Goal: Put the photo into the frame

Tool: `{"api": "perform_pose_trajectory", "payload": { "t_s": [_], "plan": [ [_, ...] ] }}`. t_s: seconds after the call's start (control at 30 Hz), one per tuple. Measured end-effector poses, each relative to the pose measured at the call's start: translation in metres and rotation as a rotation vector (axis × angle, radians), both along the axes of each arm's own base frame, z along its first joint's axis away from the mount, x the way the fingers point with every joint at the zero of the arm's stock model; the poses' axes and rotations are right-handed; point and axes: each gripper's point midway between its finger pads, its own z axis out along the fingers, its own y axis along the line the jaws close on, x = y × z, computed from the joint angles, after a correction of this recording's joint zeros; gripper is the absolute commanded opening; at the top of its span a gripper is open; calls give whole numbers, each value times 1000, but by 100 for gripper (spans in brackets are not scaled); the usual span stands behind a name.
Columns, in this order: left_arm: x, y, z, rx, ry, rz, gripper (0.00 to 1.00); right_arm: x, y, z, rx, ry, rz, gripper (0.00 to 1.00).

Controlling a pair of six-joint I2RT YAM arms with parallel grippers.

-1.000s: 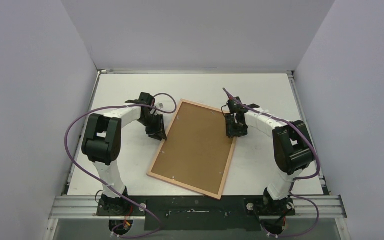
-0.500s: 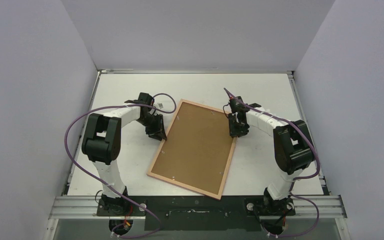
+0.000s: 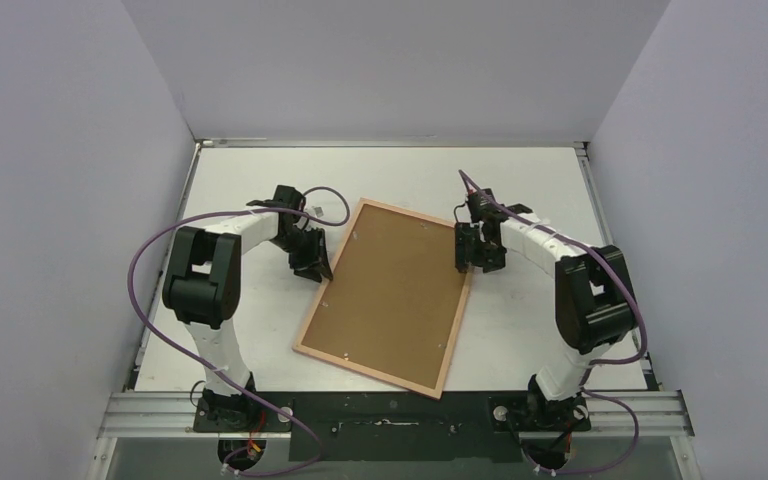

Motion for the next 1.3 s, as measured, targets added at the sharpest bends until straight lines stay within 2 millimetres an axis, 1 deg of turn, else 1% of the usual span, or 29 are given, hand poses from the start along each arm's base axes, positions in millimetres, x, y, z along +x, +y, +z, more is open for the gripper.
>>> {"api": "perform_pose_trajectory", "payload": {
  "t_s": [0.1,0.23,0.3,0.4,0.5,0.6,0.73,0.8,0.87,0.97,1.0,1.07,1.1,1.17,1.2,1.3],
  "plan": [
    [2,3,0,-2,0,13,41,3,-1,18,38,-41,-32,58],
    [6,5,4,-20,-8,34,45,13,2,45,86,-118,-64,58],
    [9,4,6,-39,-15,44,45,17,5,53,113,-144,-84,58],
    [12,0,9,-62,-22,49,39,22,13,61,164,-172,-120,57],
    [12,-4,8,-85,-29,46,35,29,26,65,228,-202,-154,56],
    [4,-8,0,-98,-17,42,29,33,47,67,307,-220,-185,55],
    [-1,-17,-1,-123,-17,42,24,40,87,63,433,-224,-223,51],
    [-4,-25,-1,-135,-23,35,23,46,108,53,487,-213,-240,50],
    [-8,-33,-1,-146,-28,31,23,49,127,37,521,-184,-261,49],
    [-13,-43,-1,-164,-31,39,23,50,150,12,546,-135,-289,49],
    [-16,-45,-1,-174,-33,44,23,52,158,6,558,-125,-298,49],
    [-17,-47,0,-184,-37,62,23,62,174,12,602,-142,-295,50],
    [-18,-47,0,-188,-38,73,24,71,182,16,628,-157,-292,50],
    [-17,-48,0,-198,-39,89,31,83,197,19,664,-176,-282,50],
    [-18,-49,0,-206,-38,96,33,88,205,19,677,-181,-274,50],
    [-17,-53,2,-231,-36,116,38,97,226,14,701,-183,-251,50]
  ]
}}
